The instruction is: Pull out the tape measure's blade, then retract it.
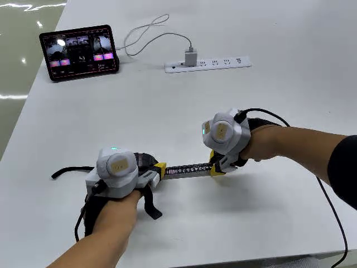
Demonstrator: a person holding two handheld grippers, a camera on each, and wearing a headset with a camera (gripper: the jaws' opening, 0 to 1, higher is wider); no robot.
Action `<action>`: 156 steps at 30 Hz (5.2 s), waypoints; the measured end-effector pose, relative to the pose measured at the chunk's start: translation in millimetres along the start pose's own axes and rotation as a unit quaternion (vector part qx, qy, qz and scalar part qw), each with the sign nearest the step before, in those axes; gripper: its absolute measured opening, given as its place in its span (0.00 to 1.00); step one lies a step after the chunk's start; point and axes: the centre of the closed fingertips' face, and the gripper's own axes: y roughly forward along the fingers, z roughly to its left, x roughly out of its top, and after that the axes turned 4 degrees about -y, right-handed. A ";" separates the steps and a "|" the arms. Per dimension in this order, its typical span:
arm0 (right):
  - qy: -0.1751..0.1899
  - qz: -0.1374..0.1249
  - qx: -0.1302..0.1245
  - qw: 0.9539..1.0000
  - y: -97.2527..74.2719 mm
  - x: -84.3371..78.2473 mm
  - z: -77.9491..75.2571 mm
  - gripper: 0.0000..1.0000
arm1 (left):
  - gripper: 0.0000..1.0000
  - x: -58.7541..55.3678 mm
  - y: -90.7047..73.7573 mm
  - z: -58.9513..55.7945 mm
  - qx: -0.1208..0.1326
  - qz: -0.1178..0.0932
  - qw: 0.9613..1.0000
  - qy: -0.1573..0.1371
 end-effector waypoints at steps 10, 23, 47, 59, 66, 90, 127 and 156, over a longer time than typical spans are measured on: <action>0.005 -0.001 0.004 1.000 1.7 4.2 -0.1 0.10 | 0.62 0.0 0.3 -0.1 0.000 0.000 1.000 0.000; 0.008 -0.004 0.006 1.000 3.7 9.4 -0.8 0.10 | 0.62 -0.1 0.5 0.0 0.000 0.000 1.000 -0.001; 0.017 -0.011 0.004 1.000 10.0 22.2 -1.4 0.10 | 0.62 -0.8 -0.5 -0.4 -0.001 0.000 1.000 -0.003; 0.019 -0.014 0.000 1.000 12.1 28.5 -1.4 0.10 | 0.62 -0.7 -0.4 0.1 -0.001 -0.001 1.000 -0.006; 0.018 -0.016 -0.001 1.000 13.6 32.4 -2.1 0.10 | 0.62 -0.5 -0.3 -0.6 0.000 0.000 1.000 -0.002; 0.018 -0.028 -0.004 0.999 18.4 45.8 -0.5 0.10 | 0.62 -0.5 0.2 -0.1 0.000 0.000 1.000 -0.003; 0.031 -0.056 0.002 0.998 24.3 62.5 -1.0 0.10 | 0.61 -0.3 -0.9 -0.8 -0.004 -0.001 1.000 -0.006; 0.027 -0.092 -0.001 0.995 29.8 78.7 -1.1 0.10 | 0.60 0.3 -2.5 0.2 -0.030 0.000 0.999 -0.014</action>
